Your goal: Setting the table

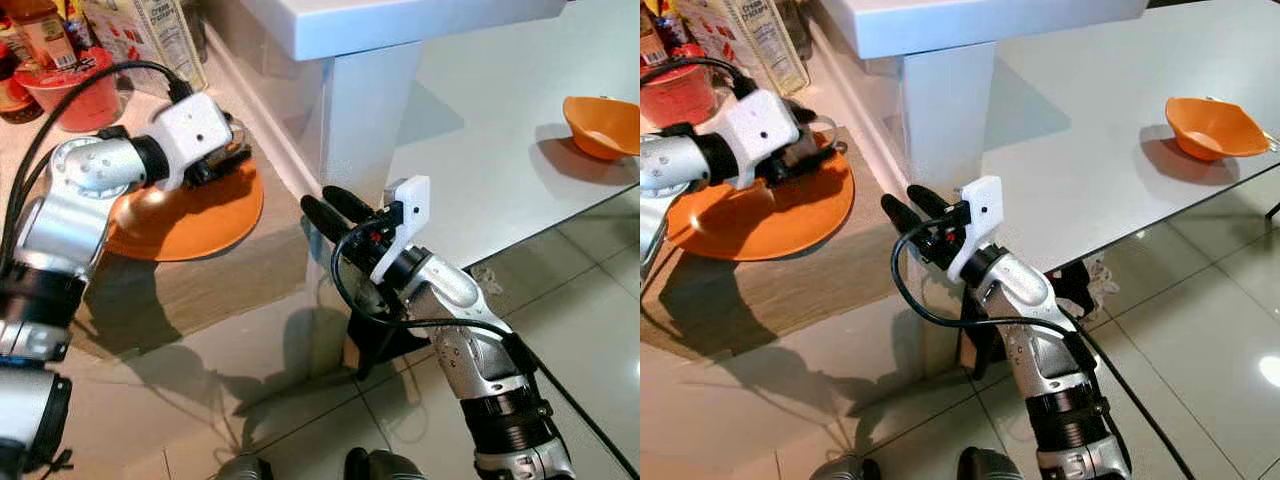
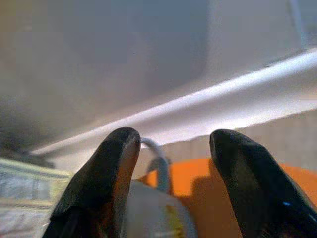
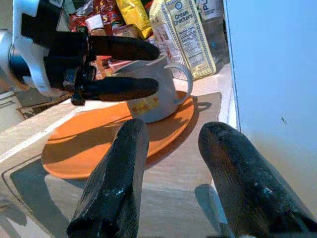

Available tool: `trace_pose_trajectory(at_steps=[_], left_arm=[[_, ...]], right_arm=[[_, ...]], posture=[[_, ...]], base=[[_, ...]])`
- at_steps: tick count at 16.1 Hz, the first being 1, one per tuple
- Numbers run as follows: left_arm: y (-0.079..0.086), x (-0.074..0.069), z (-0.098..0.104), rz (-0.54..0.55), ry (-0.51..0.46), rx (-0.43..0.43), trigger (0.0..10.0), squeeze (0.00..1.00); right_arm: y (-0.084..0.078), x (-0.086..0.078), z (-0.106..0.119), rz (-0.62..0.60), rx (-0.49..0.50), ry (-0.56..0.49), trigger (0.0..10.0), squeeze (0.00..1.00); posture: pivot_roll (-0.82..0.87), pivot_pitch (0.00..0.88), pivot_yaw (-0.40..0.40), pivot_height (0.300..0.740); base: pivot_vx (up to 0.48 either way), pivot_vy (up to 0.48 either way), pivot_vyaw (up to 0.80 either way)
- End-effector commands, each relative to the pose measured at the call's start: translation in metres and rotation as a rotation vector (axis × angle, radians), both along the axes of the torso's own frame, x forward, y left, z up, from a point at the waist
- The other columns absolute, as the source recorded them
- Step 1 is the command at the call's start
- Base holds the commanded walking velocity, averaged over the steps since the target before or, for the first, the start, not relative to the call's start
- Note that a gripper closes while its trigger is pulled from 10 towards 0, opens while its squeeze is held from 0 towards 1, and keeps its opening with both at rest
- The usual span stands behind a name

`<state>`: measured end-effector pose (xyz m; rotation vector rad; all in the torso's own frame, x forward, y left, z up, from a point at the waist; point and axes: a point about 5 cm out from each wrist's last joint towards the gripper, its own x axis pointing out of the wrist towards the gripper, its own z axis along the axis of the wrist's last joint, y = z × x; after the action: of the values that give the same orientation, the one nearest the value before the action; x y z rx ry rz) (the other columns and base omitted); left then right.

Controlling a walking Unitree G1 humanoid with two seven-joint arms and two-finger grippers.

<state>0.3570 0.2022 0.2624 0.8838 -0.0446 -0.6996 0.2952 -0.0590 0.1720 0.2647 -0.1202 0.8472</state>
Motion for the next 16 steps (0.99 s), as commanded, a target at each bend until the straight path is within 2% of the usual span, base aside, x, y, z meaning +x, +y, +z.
trace_pose_trajectory(at_steps=[1, 2, 3, 5, 7, 9, 12, 13, 14, 16], left_arm=[[0.003, 0.005, 0.009, 0.005, -0.009, 0.018, 10.0, 1.00], [0.004, 0.007, 0.010, 0.015, -0.009, 0.025, 10.0, 0.58], [0.008, 0.011, 0.014, 0.052, -0.031, 0.030, 10.0, 0.00], [0.011, 0.018, 0.019, 0.094, -0.040, 0.009, 10.0, 0.00], [0.013, 0.020, 0.015, 0.104, -0.007, 0.024, 10.0, 0.00], [0.023, 0.022, 0.005, 0.149, 0.046, 0.079, 10.0, 0.00], [0.039, 0.021, 0.003, 0.196, 0.096, 0.130, 10.0, 0.00], [0.044, 0.021, 0.006, 0.221, 0.090, 0.134, 7.2, 0.00], [0.047, 0.022, 0.008, 0.237, 0.080, 0.143, 0.0, 0.00], [0.046, 0.021, 0.014, 0.228, 0.058, 0.129, 0.0, 0.00]], right_arm=[[0.000, -0.002, 0.000, -0.007, -0.005, 0.003, 10.0, 0.00], [0.000, -0.002, 0.000, -0.008, -0.004, 0.004, 10.0, 0.00], [0.000, -0.002, 0.000, -0.010, -0.005, 0.005, 10.0, 0.00], [0.000, -0.003, 0.000, -0.016, -0.003, 0.008, 10.0, 0.00], [-0.001, -0.002, -0.001, -0.022, -0.003, 0.013, 10.0, 0.00], [-0.003, -0.001, -0.001, -0.041, -0.011, 0.020, 10.0, 0.00], [-0.005, 0.000, -0.002, -0.055, -0.010, 0.029, 10.0, 0.00], [-0.006, 0.001, -0.002, -0.063, -0.009, 0.034, 10.0, 0.00], [-0.006, 0.001, -0.002, -0.067, -0.009, 0.038, 10.0, 0.00], [-0.005, 0.002, -0.003, -0.072, -0.013, 0.047, 10.0, 0.00]], posture=[[-0.09, 0.114, -0.003, 0.740], [-0.09, 0.114, -0.003, 0.740], [-0.09, 0.119, -0.002, 0.740], [-0.10, 0.121, -0.001, 0.740], [-0.10, 0.124, -0.001, 0.740], [-0.10, 0.124, 0.001, 0.740], [-0.10, 0.125, 0.000, 0.740], [-0.10, 0.125, -0.002, 0.740], [-0.10, 0.127, -0.003, 0.740], [-0.10, 0.125, -0.005, 0.740]], base=[[0.000, 0.000, 0.00], [0.000, 0.000, 0.00], [0.000, 0.000, 0.00], [0.000, 0.000, 0.00], [0.000, 0.000, 0.00], [0.000, 0.000, 0.00], [0.000, 0.000, 0.00], [0.000, 0.000, 0.00], [0.000, 0.000, 0.00], [0.000, 0.000, 0.00]])
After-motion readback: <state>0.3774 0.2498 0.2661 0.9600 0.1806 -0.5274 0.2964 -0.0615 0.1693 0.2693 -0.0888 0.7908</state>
